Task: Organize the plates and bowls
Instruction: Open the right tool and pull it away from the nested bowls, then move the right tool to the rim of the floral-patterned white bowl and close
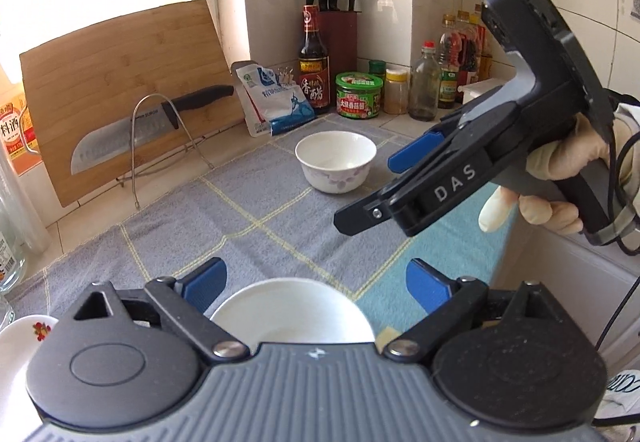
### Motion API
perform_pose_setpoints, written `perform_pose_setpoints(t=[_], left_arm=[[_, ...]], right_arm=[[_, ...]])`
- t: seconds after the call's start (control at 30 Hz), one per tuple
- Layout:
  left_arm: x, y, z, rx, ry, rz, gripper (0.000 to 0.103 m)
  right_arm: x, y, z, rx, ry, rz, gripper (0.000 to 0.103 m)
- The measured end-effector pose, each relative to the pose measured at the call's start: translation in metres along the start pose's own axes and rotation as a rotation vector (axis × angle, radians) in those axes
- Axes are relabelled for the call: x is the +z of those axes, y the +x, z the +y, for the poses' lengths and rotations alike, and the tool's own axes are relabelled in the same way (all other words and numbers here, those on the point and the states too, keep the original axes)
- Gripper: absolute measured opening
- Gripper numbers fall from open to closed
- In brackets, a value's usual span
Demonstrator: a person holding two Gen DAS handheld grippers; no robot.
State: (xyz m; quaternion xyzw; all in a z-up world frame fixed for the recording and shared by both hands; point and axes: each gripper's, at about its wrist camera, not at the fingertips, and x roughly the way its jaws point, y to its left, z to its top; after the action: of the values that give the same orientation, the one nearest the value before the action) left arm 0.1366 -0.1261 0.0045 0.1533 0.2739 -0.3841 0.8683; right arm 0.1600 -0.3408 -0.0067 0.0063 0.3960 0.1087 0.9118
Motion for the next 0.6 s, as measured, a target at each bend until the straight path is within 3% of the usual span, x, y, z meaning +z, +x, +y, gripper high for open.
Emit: perform_pose_setpoints(t=[0.33,0.6], left_arm=[[0.042,0.078,-0.066,0.135,-0.133,0.000,0.096],[0.053,0.147,-0.084,0.230,-0.189,0.049,0.096]], right_arm=[[0.014,0.013,-0.105,0.025,-0.107,0.036,0.103],[0.032,0.032,-0.147,0.083,-0.127,0.032,0.103]])
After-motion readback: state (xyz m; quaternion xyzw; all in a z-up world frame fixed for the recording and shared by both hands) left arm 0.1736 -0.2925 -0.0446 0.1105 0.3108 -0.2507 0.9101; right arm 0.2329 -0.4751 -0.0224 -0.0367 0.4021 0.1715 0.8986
